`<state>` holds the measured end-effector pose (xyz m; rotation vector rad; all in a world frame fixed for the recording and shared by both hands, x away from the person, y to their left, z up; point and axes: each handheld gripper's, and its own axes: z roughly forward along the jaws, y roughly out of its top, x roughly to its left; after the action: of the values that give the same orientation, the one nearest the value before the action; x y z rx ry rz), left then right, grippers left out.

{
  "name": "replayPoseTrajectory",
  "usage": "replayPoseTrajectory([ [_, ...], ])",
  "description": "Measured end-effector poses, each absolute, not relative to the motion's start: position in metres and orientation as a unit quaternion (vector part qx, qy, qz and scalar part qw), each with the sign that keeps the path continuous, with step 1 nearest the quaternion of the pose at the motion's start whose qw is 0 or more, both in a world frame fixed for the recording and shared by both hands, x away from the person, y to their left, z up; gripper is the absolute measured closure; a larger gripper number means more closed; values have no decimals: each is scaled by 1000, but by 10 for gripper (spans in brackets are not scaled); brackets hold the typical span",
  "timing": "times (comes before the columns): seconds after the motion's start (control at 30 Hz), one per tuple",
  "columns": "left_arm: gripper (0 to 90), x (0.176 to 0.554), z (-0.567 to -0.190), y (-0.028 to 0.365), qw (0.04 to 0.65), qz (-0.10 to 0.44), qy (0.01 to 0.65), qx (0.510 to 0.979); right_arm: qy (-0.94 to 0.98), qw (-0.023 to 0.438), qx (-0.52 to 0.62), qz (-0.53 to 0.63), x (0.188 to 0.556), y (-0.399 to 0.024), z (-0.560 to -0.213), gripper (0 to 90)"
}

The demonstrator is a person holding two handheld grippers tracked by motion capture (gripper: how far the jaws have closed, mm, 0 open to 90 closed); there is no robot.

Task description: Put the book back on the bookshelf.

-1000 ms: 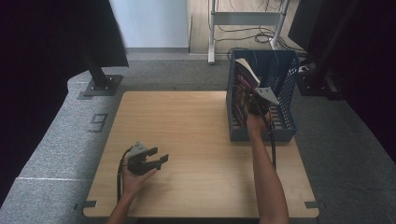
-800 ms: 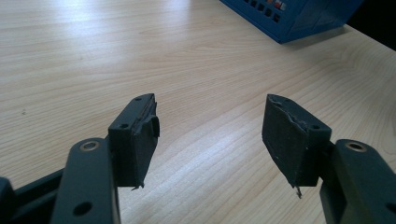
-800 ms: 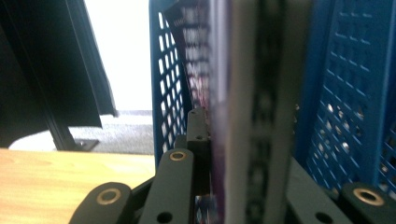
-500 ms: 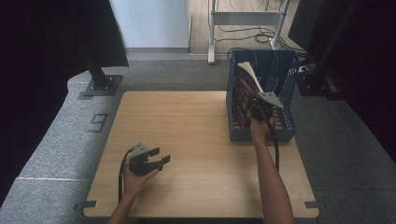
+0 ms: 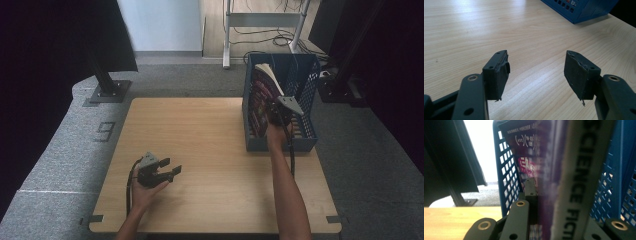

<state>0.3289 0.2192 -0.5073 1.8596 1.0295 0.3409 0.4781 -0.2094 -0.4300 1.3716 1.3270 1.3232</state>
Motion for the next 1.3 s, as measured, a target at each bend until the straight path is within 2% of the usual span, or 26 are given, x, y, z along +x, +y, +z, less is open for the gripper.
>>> replayPoseTrajectory([
  [0.43,372,332,-510,223,473,143,428,757,501,426,541,524,502,-201,-429,819],
  [0.77,373,330,-508,222,472,142,423,760,556,423,494,518,494,-177,-439,804],
  [0.93,372,329,-507,220,474,143,420,761,594,409,468,511,490,-172,-435,717],
  [1.3,370,328,-506,218,474,142,416,763,613,397,456,508,482,-175,-437,592],
])
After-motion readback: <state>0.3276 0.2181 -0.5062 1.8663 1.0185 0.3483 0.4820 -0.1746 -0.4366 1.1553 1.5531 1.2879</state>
